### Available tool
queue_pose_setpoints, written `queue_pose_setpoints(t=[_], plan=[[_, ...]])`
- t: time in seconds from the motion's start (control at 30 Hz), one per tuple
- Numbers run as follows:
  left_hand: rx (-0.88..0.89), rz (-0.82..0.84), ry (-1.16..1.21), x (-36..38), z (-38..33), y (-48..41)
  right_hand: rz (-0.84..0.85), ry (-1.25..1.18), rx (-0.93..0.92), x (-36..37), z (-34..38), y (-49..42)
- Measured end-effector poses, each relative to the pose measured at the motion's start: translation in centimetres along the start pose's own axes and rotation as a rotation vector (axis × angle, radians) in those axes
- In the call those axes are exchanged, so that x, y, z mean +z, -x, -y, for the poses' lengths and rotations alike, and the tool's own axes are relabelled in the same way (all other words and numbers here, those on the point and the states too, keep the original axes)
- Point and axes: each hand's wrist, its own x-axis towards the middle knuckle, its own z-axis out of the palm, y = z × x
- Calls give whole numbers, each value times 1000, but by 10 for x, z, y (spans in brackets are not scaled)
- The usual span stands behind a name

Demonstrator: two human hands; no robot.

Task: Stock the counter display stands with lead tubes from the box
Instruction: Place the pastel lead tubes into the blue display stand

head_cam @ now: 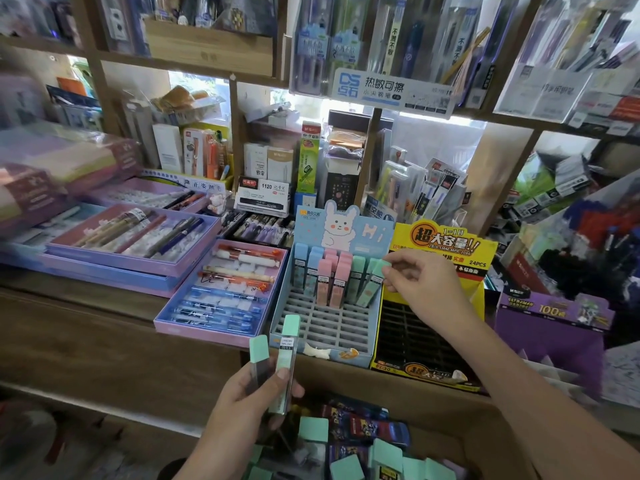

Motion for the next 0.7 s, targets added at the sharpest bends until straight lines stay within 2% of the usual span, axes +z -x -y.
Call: queue_pose_setpoints(t=[0.23, 0.53, 0.7], plan=[[0, 0, 13, 2, -1, 0, 42, 141, -65, 5, 3, -10], [-26, -14, 45, 2, -1, 0, 53, 99, -57, 16, 7, -15], [-2, -23, 16, 0, 1, -2, 66, 177, -95, 26, 9, -15]])
